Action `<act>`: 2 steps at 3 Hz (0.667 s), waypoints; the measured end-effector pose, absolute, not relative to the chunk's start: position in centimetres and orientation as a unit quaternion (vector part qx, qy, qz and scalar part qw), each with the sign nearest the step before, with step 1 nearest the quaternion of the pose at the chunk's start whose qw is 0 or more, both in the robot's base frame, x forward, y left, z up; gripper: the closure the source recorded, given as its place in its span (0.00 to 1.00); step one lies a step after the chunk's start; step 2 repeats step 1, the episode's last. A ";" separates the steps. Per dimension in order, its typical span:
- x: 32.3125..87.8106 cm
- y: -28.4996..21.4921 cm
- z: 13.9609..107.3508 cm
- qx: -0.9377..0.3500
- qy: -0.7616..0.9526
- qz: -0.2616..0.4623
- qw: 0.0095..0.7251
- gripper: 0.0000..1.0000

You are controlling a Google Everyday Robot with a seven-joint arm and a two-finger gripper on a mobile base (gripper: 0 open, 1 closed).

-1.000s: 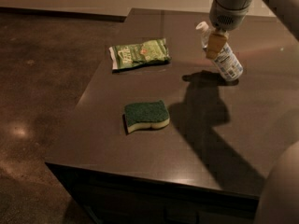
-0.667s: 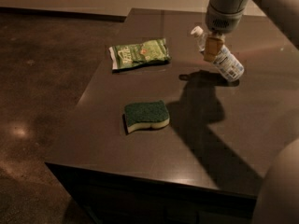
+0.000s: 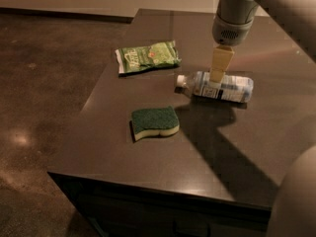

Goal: Knock blue plastic bottle over

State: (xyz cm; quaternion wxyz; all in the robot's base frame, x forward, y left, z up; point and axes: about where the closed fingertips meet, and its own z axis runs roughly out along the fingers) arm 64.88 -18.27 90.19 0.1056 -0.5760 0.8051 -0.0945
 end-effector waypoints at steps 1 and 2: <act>64.9 -18.3 90.2 -0.576 0.805 -0.095 0.106 0.00; 64.9 -18.3 90.2 -0.576 0.805 -0.095 0.106 0.00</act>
Offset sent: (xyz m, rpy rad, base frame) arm 0.0000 0.0000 0.0000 0.0000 0.0000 0.0000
